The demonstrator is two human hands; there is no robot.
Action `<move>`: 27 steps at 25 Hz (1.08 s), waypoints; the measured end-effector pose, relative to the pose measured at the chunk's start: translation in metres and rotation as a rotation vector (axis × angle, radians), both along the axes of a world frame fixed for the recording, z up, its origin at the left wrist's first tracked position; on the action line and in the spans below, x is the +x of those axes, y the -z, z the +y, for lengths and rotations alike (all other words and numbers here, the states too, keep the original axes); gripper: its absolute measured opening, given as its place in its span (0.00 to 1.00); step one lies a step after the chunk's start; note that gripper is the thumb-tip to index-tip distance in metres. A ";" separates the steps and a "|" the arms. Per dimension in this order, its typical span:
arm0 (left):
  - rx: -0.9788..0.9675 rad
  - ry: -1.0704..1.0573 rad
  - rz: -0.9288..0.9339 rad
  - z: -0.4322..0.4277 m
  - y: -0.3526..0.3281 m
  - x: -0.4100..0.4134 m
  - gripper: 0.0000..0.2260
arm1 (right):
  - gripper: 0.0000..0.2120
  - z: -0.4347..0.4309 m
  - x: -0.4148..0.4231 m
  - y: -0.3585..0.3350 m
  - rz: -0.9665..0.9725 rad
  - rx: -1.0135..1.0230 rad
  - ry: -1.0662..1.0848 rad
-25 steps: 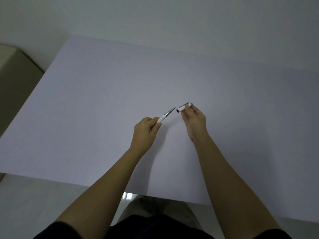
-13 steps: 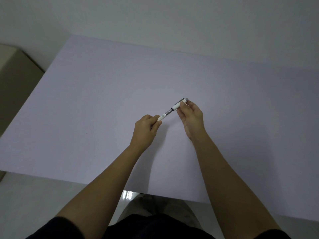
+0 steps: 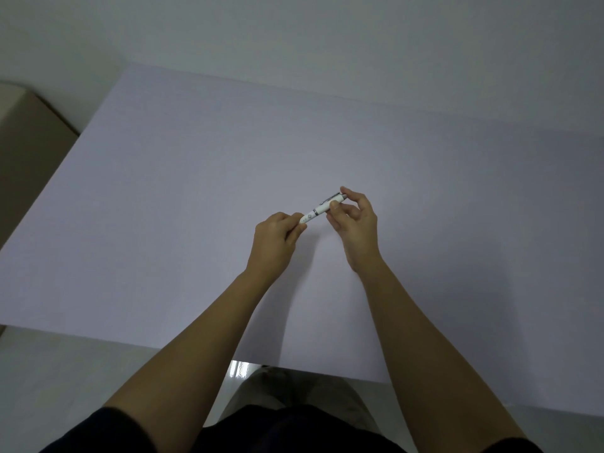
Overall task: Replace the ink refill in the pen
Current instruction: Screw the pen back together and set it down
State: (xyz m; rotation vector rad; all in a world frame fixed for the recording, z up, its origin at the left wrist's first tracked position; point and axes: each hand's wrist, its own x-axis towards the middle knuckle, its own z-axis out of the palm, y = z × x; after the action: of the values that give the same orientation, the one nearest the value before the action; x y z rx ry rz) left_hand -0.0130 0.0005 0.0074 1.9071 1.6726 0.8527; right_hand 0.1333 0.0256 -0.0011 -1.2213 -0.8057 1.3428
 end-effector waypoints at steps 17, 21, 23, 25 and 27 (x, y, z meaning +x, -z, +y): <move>-0.372 -0.069 0.019 -0.006 0.049 0.030 0.15 | 0.23 -0.021 0.029 0.056 -1.064 -0.124 -0.403; -0.389 -0.100 0.060 -0.003 0.062 0.045 0.14 | 0.26 -0.047 0.035 0.087 -1.355 -0.089 -0.561; -0.382 -0.092 0.128 -0.001 0.069 0.051 0.14 | 0.27 -0.056 0.036 0.098 -1.418 -0.087 -0.572; -0.358 -0.085 0.203 0.000 0.075 0.054 0.13 | 0.27 -0.062 0.038 0.105 -1.434 -0.093 -0.573; -0.331 -0.078 0.236 -0.001 0.081 0.055 0.12 | 0.28 -0.065 0.039 0.110 -1.434 -0.086 -0.565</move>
State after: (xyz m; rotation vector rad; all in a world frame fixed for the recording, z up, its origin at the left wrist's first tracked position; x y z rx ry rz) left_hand 0.0424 -0.0002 -0.0738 1.7729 1.8997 0.3559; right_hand 0.1727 -0.0393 -0.1115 -2.0983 -2.2112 0.7032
